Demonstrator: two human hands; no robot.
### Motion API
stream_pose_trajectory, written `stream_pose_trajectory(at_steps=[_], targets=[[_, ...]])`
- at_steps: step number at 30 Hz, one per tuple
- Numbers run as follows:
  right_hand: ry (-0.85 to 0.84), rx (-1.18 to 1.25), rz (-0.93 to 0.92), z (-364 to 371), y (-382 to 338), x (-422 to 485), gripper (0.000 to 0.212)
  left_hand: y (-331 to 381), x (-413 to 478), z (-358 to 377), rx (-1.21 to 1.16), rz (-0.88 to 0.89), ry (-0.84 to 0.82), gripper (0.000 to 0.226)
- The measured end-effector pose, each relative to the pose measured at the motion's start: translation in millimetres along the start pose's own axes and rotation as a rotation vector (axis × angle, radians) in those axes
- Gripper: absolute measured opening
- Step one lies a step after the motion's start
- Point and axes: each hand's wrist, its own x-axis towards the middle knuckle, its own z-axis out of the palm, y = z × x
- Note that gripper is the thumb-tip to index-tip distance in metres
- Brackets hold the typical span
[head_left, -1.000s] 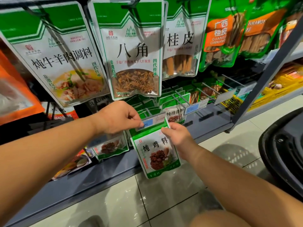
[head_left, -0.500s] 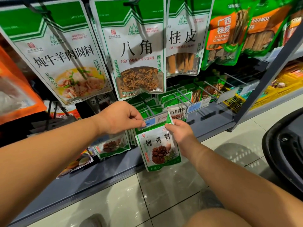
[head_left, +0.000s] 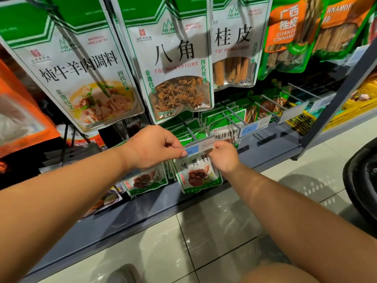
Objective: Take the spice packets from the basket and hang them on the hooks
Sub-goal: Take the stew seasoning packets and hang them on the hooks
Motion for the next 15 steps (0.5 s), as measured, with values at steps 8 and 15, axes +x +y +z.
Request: stream_pose_trajectory(at_steps=[8,15], targets=[[-0.006,-0.119,-0.018,-2.1,-4.6,2.7,0.035,4.9,-3.2,1.7,0.071,0.018,0.027,0.012],[-0.027,-0.192,-0.043,-35.9,-8.1,-30.7,0.030,23.6,-13.7,-2.3,0.275,0.055,0.069,0.023]])
